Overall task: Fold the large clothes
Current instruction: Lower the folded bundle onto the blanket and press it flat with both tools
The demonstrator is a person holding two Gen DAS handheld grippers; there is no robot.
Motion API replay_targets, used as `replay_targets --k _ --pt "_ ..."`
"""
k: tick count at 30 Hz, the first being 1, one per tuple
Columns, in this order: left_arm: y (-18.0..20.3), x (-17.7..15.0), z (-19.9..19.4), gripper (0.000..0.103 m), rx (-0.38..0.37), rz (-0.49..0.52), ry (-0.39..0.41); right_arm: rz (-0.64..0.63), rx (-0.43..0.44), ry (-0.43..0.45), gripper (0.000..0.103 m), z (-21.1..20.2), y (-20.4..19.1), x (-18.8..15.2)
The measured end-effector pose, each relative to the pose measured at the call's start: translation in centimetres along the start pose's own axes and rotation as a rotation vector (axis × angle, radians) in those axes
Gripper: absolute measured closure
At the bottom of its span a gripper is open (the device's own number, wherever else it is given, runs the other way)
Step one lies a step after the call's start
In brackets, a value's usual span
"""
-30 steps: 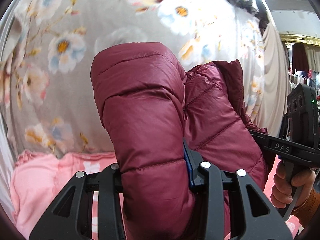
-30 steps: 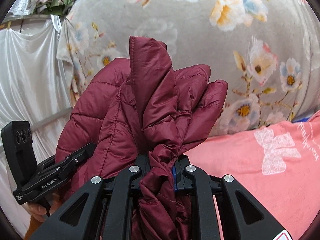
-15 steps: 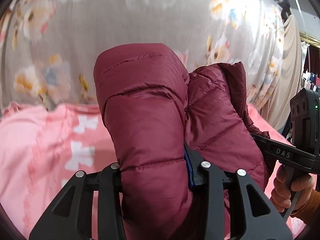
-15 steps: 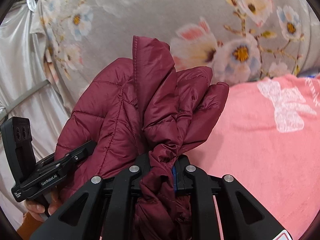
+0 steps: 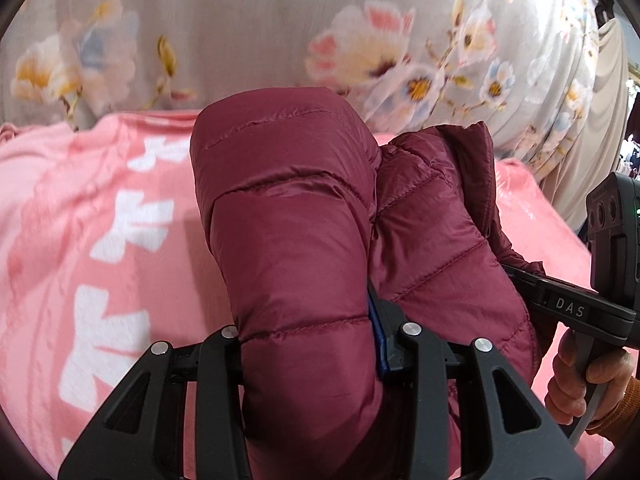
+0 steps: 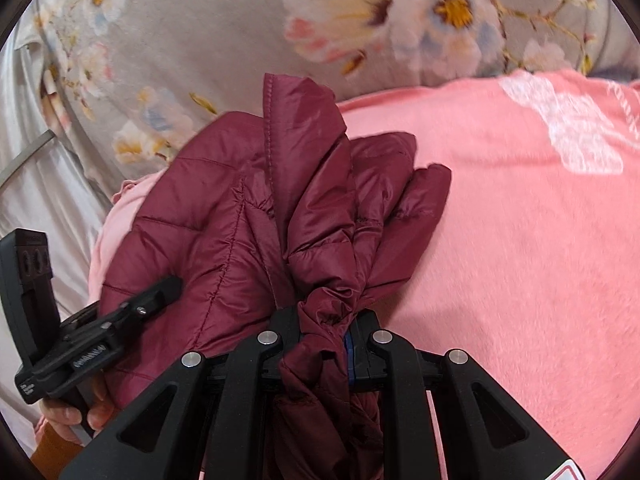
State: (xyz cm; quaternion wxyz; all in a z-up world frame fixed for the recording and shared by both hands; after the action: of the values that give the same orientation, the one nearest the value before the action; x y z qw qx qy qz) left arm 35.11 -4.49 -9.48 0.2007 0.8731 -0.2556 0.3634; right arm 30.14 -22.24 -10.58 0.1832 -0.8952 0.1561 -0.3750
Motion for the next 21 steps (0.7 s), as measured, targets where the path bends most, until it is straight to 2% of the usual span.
replay_targets --k 14,17,19,21 --pt "-1.3 -0.9 1.1 0.055 0.018 -0.045 -0.008 0.041 -0.010 -0.035 0.084 1.8 2.0 -1.8" --pt "-1.6 -1.1 1.4 0.052 0.027 -0.055 -0.020 0.038 -0.017 -0.057 0.077 1.7 2.1 -1.6" --pt "-1.6 -1.1 1.3 0.051 0.041 -0.063 -0.026 0.058 -0.032 -0.072 0.068 1.2 2.5 -1.5" --pt "-1.5 -1.1 1.1 0.046 0.064 -0.067 -0.033 0.074 -0.051 -0.073 0.066 -0.1 3.0 -1.4"
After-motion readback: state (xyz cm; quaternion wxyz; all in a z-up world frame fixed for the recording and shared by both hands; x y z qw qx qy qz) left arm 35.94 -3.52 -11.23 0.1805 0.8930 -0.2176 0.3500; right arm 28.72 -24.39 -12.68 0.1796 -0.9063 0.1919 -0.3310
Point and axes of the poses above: each gripper's, at about its wrist camera, not at the fingertips, and z roughly the way its jaws point, y to its right, x to its top, the point moved 6 cm from there along z, roughly the way its jaws point, and after that the axes turned 1 degree about x, right-handed, at the moved point
